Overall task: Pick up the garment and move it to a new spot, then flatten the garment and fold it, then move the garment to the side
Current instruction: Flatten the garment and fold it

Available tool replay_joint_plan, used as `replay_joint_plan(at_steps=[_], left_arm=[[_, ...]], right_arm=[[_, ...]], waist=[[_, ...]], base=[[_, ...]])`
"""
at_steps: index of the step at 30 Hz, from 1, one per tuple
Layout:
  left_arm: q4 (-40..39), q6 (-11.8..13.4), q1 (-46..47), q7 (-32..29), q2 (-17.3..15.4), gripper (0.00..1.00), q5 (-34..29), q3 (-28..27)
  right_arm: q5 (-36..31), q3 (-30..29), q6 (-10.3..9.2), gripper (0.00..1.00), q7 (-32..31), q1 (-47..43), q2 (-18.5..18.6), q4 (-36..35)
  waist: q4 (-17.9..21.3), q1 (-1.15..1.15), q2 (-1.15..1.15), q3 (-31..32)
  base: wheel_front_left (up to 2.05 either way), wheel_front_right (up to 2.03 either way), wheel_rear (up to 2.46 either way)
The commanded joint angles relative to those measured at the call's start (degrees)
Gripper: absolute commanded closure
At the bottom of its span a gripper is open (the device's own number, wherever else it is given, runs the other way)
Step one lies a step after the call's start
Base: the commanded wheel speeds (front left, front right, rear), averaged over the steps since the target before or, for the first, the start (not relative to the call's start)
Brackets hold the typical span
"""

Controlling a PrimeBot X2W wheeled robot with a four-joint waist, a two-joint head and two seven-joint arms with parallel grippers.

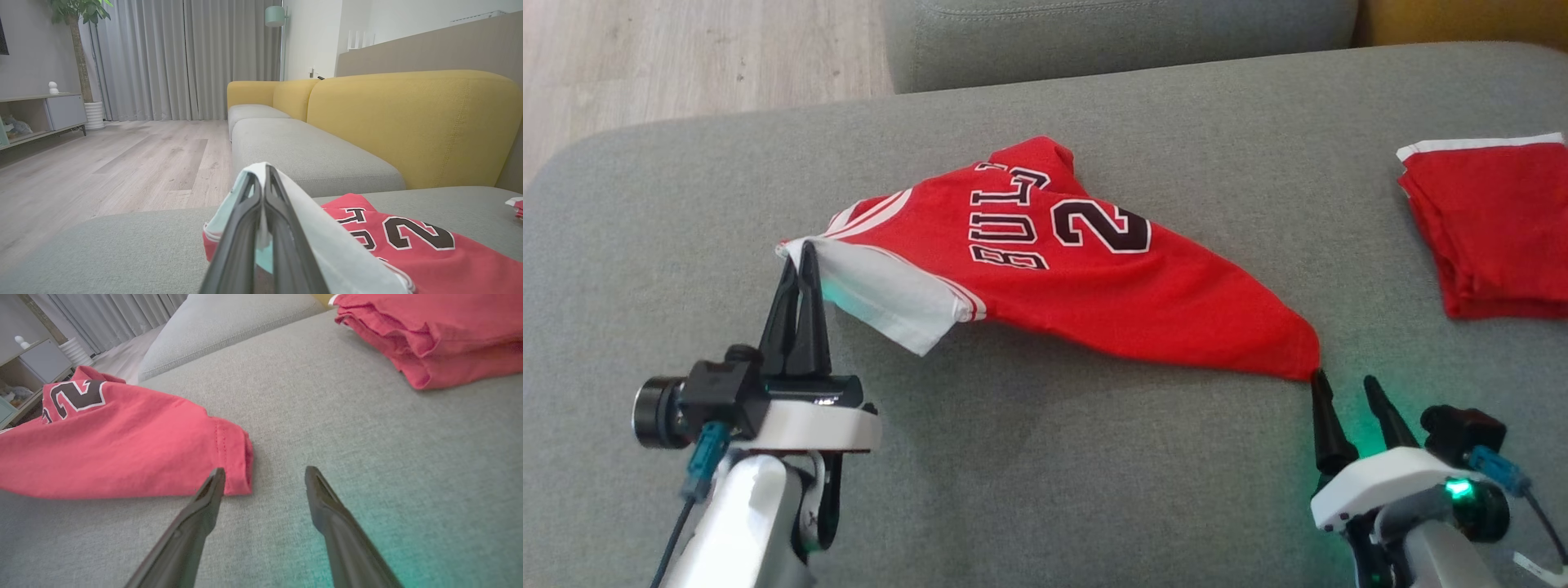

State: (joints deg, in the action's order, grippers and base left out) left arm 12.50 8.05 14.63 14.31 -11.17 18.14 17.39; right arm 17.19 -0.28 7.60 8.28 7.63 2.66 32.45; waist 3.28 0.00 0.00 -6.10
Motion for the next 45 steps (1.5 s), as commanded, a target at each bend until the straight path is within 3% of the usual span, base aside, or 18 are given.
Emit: replay_joint_plan(at_steps=[1,9,19,20,22,23,28,33,39,45], left_arm=[[-1.7,-0.3,1.1,0.6,-1.1,1.00,-0.5,-1.7],[-1.1,-0.8,1.6,0.7,-0.7,1.00,-0.7,-1.1],[-1.1,-1.3,2.6,0.7,-0.4,1.00,-1.1,-0.8],[-1.0,-1.3,2.7,0.7,-0.4,1.00,-1.1,-0.9],[-0.8,-1.4,2.7,0.7,-0.4,1.00,-1.1,-1.0],[-0.7,-1.4,2.6,0.7,-0.4,1.00,-1.1,-1.1],[0.0,-1.3,1.4,0.7,-0.7,1.00,-0.9,-1.9],[-0.2,-1.8,1.1,0.7,-0.5,1.00,-0.1,-2.7],[-0.9,-4.0,4.4,-0.3,-1.8,1.00,1.5,-3.6],[-2.8,-6.3,14.1,-3.8,-3.9,1.00,4.1,-5.8]], right_arm=[[0.7,1.8,-0.11,0.00,0.4,2.4,0.2,-0.8],[5.5,4.8,-0.11,0.00,1.0,5.9,0.2,4.0],[2.1,7.3,-0.11,0.00,-0.6,10.4,0.2,14.5],[2.1,7.7,-0.11,0.04,-0.7,10.5,0.2,15.1],[2.3,8.7,-0.11,0.78,-0.9,10.8,0.2,15.9],[2.3,9.2,-0.11,1.00,-0.9,10.8,0.2,16.2],[3.7,11.0,-0.11,1.00,0.2,10.7,0.2,15.6],[5.4,12.6,-0.11,1.00,1.2,11.4,0.2,10.3],[4.2,11.0,-0.11,1.00,-1.3,14.4,1.0,-1.0],[6.5,7.9,-0.11,1.00,-6.6,19.7,5.5,-14.0]], waist=[[0.1,0.00,0.00,-0.1],[-0.1,0.00,0.00,-0.6],[-1.2,0.00,0.00,-1.7],[-1.3,0.00,0.00,-1.7],[-1.2,0.00,0.00,-1.5],[-1.1,0.00,0.00,-1.3],[0.1,0.00,0.00,0.8],[1.4,0.00,0.00,3.2],[2.4,0.00,0.00,5.1],[2.1,0.00,0.00,6.5]], base=[[0.00,0.00,0.00],[0.00,0.00,0.00],[0.00,0.00,0.00],[0.00,0.00,0.00],[0.00,0.00,0.00],[0.00,0.00,0.00],[0.00,0.00,0.00],[0.00,0.00,0.00],[0.00,0.00,0.00],[0.00,0.00,0.00]])
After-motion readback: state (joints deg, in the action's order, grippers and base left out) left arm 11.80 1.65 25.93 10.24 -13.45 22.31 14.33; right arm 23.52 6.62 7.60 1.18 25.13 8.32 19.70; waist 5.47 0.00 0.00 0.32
